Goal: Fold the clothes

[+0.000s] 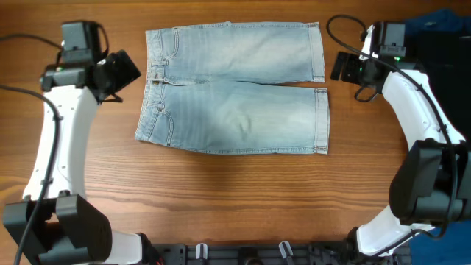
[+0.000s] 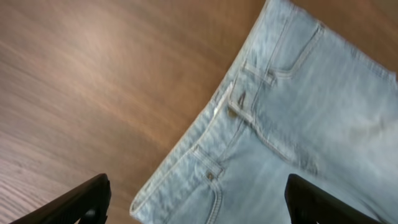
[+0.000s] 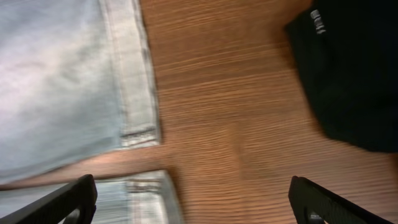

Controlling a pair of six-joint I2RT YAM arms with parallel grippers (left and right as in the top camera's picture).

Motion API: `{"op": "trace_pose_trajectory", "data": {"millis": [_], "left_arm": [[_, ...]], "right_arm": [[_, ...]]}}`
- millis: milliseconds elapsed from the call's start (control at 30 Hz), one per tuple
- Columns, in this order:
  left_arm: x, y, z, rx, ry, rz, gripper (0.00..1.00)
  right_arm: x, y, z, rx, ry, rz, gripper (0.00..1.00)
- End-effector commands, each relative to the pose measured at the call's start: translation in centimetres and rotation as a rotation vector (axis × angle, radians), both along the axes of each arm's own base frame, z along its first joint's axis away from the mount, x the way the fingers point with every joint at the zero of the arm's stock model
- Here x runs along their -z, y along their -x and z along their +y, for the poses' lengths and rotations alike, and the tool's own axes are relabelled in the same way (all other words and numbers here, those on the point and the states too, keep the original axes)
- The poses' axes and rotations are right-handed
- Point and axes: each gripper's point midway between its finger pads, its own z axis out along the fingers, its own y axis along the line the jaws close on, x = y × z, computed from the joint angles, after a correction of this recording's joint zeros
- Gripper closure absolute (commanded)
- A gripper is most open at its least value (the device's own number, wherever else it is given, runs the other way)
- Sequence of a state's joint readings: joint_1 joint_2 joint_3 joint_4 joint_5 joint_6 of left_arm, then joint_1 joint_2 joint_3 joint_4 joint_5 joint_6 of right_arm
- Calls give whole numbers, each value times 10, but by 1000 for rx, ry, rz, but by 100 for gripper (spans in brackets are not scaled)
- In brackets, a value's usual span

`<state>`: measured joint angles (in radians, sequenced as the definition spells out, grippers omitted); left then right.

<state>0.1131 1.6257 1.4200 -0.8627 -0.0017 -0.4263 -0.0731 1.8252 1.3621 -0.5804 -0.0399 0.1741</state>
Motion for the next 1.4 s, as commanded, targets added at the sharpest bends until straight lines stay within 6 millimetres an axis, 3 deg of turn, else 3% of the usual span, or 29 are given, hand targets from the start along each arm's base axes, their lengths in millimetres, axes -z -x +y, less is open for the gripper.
{"op": "trace_pose_trajectory", "data": {"millis": [0, 100, 133, 200, 233, 267, 300, 333, 367, 433, 533, 667, 967, 1267, 1367], "left_arm": [[8, 14, -19, 72, 195, 50, 0], [15, 25, -23, 74, 208, 101, 0], [16, 28, -24, 73, 210, 111, 0], [17, 30, -23, 70, 208, 123, 0], [17, 29, -22, 67, 201, 120, 0], [16, 27, -22, 68, 198, 111, 0], [15, 23, -20, 68, 192, 93, 0], [13, 20, -20, 69, 189, 78, 0], [12, 17, -19, 71, 186, 64, 0], [12, 16, -14, 59, 160, 65, 0], [14, 18, -1, 25, 92, 75, 0], [13, 15, -1, 25, 90, 62, 1], [13, 15, -1, 25, 91, 65, 0], [13, 15, -1, 25, 91, 65, 0], [13, 15, -1, 25, 91, 65, 0]], "right_arm": [[-2, 7, 37, 39, -266, 38, 0], [-5, 21, 67, -67, -411, 92, 4], [-5, 29, 75, -148, -421, 105, 21], [3, 48, 76, -200, -397, 178, 73], [7, 59, 75, -186, -395, 227, 50], [13, 74, 71, -152, -385, 300, 3], [17, 88, 68, -122, -370, 362, 6], [22, 103, 60, -55, -342, 439, 36], [28, 114, 56, 12, -322, 492, 59], [42, 136, 62, 40, -319, 573, 68], [66, 162, 50, 150, -222, 656, 68], [78, 180, 45, 188, -193, 706, 63], [93, 188, 49, 205, -216, 708, 46], [93, 178, 55, 253, -270, 676, 44], [93, 175, 59, 264, -296, 670, 30]]}}
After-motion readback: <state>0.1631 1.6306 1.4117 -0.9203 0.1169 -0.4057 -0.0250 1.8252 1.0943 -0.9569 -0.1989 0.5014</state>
